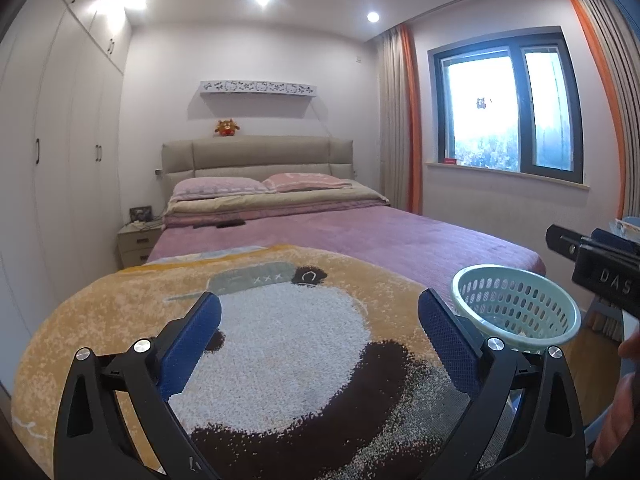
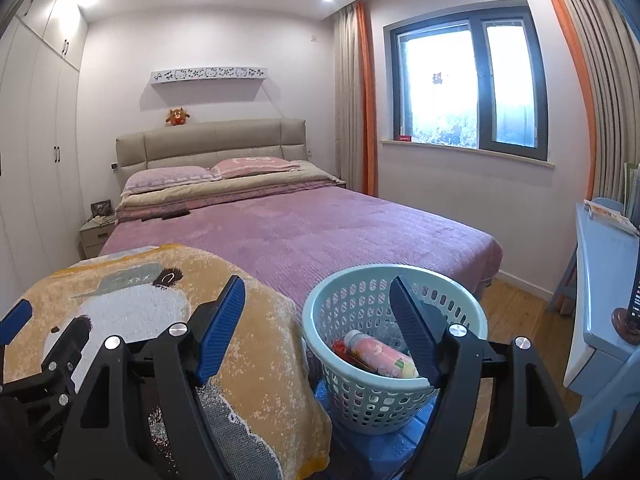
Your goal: Collect trash
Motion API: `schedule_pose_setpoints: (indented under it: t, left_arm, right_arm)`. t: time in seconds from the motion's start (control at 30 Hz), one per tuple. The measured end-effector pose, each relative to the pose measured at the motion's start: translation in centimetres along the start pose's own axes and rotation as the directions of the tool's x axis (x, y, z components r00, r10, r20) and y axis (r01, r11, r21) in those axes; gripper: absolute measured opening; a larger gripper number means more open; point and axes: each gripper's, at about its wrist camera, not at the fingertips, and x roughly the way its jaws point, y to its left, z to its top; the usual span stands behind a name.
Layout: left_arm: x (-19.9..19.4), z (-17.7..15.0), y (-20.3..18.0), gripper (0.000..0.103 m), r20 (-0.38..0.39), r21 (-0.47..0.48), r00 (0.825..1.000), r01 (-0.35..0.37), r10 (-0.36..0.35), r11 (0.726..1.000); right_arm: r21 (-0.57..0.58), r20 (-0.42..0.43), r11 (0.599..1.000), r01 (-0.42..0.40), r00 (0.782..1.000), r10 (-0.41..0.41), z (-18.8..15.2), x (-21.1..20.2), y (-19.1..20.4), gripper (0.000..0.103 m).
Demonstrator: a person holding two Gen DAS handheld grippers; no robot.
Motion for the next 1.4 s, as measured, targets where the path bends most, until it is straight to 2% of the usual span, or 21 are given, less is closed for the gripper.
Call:
schedule_pose_setpoints:
  t: [0.5, 0.67, 1.4]
  left_arm:
    - [0.4, -0.1, 0.5, 0.096, -0.027, -0.026, 1.0, -0.009, 0.008, 1.0]
    - [0.5, -0.1, 0.7, 0.096, -0.032, -0.032, 0.999, -0.018, 0.017, 0.999]
    - [0.1, -0.1, 0.2, 0.096, -0.016, 0.003, 1.0, -0.022, 0.022, 1.0]
  right_arm:
    - [-0.019, -0.031, 0.999, -0.039, 0.999, 0.038, -0.7, 0.3, 0.6, 0.073]
    - [0.017, -0.059, 0.998, -0.061, 0.996, 0.062, -0.7, 0.8, -0.1, 0.073]
    - [0.029, -0.074, 0.998, -0.051, 0.996, 0.053, -0.8, 1.3, -0.3, 0.073]
